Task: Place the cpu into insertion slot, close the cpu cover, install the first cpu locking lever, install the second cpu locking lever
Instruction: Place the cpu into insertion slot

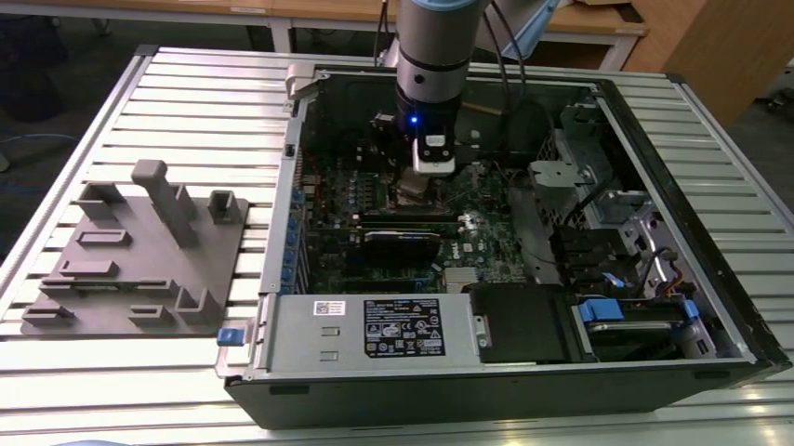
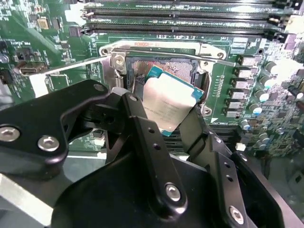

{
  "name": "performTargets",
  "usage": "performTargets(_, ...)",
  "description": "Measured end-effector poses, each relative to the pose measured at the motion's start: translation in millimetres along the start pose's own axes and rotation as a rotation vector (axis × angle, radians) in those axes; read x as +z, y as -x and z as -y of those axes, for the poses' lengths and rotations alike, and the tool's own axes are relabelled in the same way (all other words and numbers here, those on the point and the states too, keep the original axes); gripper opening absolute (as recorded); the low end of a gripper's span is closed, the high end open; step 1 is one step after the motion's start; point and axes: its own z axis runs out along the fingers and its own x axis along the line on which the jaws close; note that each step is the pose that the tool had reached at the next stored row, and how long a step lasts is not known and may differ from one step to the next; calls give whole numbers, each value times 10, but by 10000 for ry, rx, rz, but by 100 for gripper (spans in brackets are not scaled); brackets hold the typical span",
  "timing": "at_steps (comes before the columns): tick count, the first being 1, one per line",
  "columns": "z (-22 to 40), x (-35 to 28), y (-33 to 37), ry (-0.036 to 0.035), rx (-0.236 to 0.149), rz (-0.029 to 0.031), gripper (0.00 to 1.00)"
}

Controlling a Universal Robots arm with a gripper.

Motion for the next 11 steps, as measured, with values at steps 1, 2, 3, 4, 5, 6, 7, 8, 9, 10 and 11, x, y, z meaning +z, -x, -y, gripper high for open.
performTargets(1,0,0,0,0,2,1,54)
performTargets(2,0,0,0,0,5,1,54)
performTargets(3,0,0,0,0,6,2,54)
performTargets(4,0,0,0,1,7,2,54)
performTargets(5,0,0,0,0,8,1,54)
performTargets(6,0,1,0,1,23,4,54)
performTargets(7,0,2,0,1,83,9,54)
performTargets(8,0,4,0,2,176,17,54)
performTargets(9,1,6,0,6,294,28,54)
performTargets(10,1,7,0,8,429,40,54)
performTargets(11,1,8,0,10,565,52,54)
